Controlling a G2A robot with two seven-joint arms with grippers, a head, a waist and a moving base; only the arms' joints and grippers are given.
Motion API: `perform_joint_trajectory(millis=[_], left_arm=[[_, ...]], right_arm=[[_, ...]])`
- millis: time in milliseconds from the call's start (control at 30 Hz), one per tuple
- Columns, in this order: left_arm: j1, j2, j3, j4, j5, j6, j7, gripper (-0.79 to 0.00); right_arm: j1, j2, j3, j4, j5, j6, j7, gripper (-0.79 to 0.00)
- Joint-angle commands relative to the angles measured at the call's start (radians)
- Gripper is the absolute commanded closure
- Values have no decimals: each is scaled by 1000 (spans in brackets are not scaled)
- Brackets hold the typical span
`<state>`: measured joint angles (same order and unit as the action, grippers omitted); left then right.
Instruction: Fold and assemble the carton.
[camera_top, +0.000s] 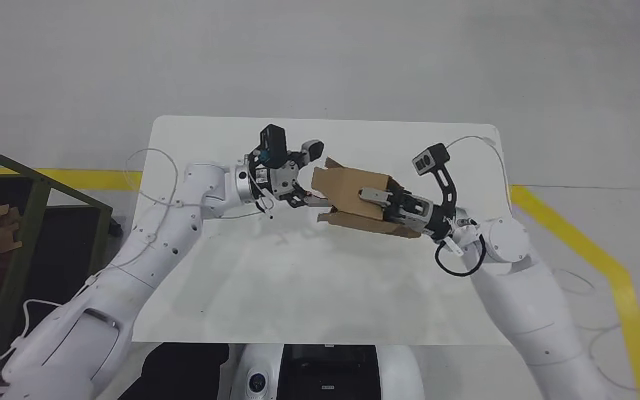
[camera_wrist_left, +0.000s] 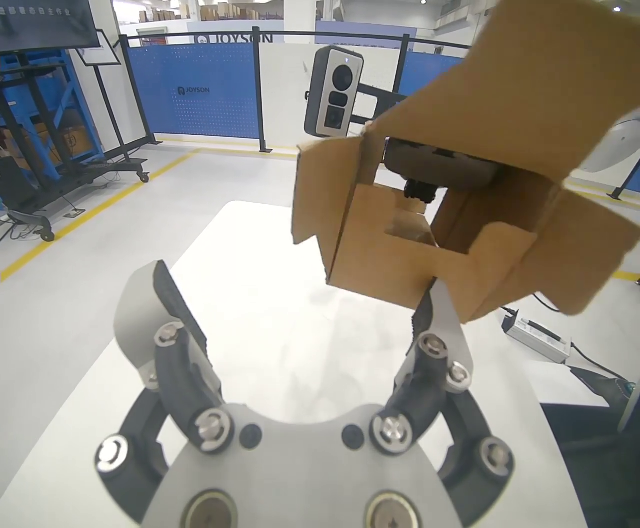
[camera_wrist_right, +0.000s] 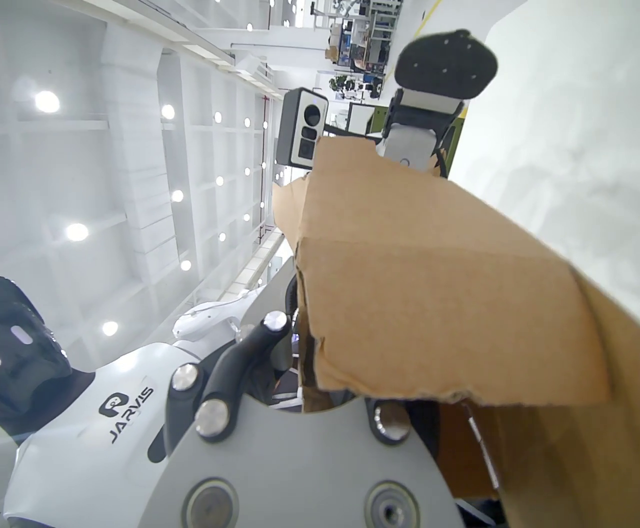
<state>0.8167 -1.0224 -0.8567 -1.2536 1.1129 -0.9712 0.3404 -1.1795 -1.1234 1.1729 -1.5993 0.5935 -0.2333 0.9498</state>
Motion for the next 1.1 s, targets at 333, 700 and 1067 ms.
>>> perform_joint_trajectory(millis=[333,700,1067], left_arm=[[28,0,-39,-17,12,-22,-5,-785],[37,-7,-53,-45,20,-36,-7,-785],[-30,-36,-40,5,-47,-11,-55,-785]], right_arm=[[-19,-1,41,5,18,-19,-66,0],[-36,-5,35,-19,-88,3,-193,0],[-54,-7,39,-45,-82,3,-174,0]])
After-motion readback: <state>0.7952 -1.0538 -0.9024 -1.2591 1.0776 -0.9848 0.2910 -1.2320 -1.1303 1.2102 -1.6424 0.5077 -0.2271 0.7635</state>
